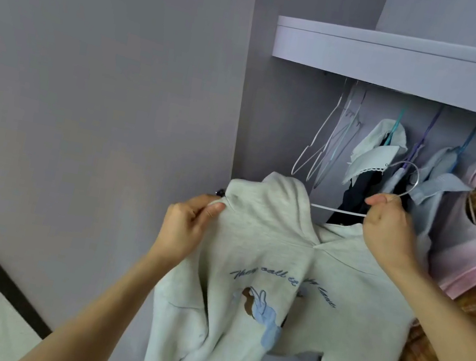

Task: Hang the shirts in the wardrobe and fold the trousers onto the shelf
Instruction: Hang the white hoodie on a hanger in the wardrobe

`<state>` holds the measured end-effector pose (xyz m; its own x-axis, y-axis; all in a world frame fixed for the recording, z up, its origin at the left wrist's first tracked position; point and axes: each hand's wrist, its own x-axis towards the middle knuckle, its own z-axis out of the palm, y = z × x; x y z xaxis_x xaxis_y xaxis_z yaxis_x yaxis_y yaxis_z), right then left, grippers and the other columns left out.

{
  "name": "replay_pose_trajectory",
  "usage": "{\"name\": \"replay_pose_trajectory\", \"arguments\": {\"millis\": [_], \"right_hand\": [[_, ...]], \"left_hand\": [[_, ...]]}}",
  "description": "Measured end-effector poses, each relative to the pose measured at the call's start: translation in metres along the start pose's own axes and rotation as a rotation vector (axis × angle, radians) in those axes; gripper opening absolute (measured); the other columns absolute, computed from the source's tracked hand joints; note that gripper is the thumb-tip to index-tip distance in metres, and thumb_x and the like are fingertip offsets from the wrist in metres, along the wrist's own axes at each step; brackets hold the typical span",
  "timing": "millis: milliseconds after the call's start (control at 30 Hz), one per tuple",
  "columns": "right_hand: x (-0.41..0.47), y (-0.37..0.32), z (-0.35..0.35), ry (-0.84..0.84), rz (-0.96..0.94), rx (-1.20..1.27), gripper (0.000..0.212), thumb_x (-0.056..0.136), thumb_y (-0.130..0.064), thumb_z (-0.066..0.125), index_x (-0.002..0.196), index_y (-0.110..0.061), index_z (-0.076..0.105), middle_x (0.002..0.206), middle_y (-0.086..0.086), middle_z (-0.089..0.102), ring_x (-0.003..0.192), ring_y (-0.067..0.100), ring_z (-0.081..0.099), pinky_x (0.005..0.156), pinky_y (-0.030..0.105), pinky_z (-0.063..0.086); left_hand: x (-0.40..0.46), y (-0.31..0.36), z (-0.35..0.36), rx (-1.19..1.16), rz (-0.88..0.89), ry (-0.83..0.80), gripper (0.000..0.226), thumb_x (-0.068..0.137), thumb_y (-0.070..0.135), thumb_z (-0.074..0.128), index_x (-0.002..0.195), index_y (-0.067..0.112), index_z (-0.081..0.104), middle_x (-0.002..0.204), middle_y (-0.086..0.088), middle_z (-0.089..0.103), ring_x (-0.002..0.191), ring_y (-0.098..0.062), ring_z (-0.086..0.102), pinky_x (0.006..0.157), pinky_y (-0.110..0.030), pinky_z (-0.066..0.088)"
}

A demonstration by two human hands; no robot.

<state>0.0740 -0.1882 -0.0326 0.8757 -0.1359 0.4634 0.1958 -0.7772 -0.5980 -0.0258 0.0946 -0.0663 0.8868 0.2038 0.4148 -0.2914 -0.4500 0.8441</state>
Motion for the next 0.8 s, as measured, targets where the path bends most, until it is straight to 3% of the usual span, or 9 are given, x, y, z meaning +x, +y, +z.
{"name": "replay_pose_trajectory", "arguments": {"millis": [133,300,433,467,500,600,700,800], "right_hand": [[0.002,0.0,0.0,-0.052,0.035,0.067,0.024,0.089,0.001,0.035,0.096,-0.002,0.057,0.099,0.021,0.062,0.088,0.037,0.058,0.08,0.039,0.044],[-0.001,-0.003,0.006,-0.086,0.038,0.122,0.026,0.089,0.001,0.034,0.096,0.0,0.058,0.1,0.021,0.061,0.087,0.032,0.056,0.081,0.035,0.042],[-0.003,-0.004,0.01,-0.078,0.093,0.16,0.028,0.091,-0.002,0.033,0.098,-0.002,0.059,0.099,0.014,0.058,0.093,0.032,0.056,0.084,0.035,0.042],[-0.003,-0.003,0.01,-0.074,0.111,0.16,0.028,0.091,-0.002,0.033,0.098,-0.002,0.06,0.101,0.015,0.059,0.095,0.034,0.057,0.085,0.035,0.043],[-0.003,-0.002,0.011,-0.068,0.134,0.163,0.029,0.091,-0.003,0.033,0.098,-0.003,0.061,0.103,0.018,0.06,0.096,0.035,0.057,0.086,0.036,0.043],[-0.003,0.007,0.007,-0.065,0.193,0.174,0.029,0.09,-0.001,0.034,0.098,-0.002,0.062,0.1,0.023,0.064,0.086,0.033,0.056,0.084,0.037,0.045],[-0.005,0.012,0.004,-0.085,0.18,0.168,0.028,0.09,0.0,0.033,0.098,0.002,0.06,0.092,0.019,0.062,0.08,0.021,0.048,0.079,0.036,0.043],[-0.003,0.011,-0.003,-0.06,0.119,0.166,0.027,0.091,0.001,0.033,0.098,0.002,0.058,0.097,0.021,0.063,0.082,0.027,0.053,0.08,0.036,0.042]], "left_hand": [[0.003,0.004,-0.001,-0.027,-0.038,0.133,0.015,0.092,0.024,0.056,0.092,0.024,0.071,0.09,0.006,0.071,0.085,-0.006,0.063,0.078,-0.018,0.047],[0.007,0.011,-0.006,-0.159,-0.216,0.037,0.019,0.093,0.028,0.055,0.083,0.027,0.072,0.084,0.001,0.067,0.082,-0.01,0.06,0.08,-0.03,0.049],[0.008,0.02,0.002,-0.172,-0.268,0.107,0.012,0.085,0.037,0.065,0.076,0.032,0.072,0.074,0.017,0.069,0.079,-0.002,0.062,0.076,-0.018,0.05],[0.008,0.022,0.004,-0.133,-0.263,0.132,0.009,0.082,0.039,0.067,0.079,0.033,0.072,0.074,0.017,0.07,0.08,-0.002,0.064,0.078,-0.021,0.051],[0.008,0.024,0.005,-0.057,-0.231,0.137,0.01,0.079,0.043,0.069,0.084,0.035,0.072,0.076,0.015,0.071,0.081,-0.004,0.065,0.081,-0.024,0.052],[0.003,0.028,0.008,0.287,-0.051,0.084,0.047,0.07,0.061,0.063,0.105,0.031,0.069,0.074,0.001,0.072,0.074,-0.014,0.066,0.078,-0.029,0.052],[0.001,0.03,0.008,0.477,0.174,0.151,0.039,0.083,0.047,0.061,0.107,0.018,0.069,0.064,-0.002,0.069,0.056,-0.023,0.062,0.062,-0.037,0.052],[0.004,0.033,0.008,0.551,0.351,0.238,0.038,0.088,0.04,0.049,0.094,0.011,0.072,0.053,0.0,0.061,0.042,-0.02,0.054,0.045,-0.03,0.046]]}}
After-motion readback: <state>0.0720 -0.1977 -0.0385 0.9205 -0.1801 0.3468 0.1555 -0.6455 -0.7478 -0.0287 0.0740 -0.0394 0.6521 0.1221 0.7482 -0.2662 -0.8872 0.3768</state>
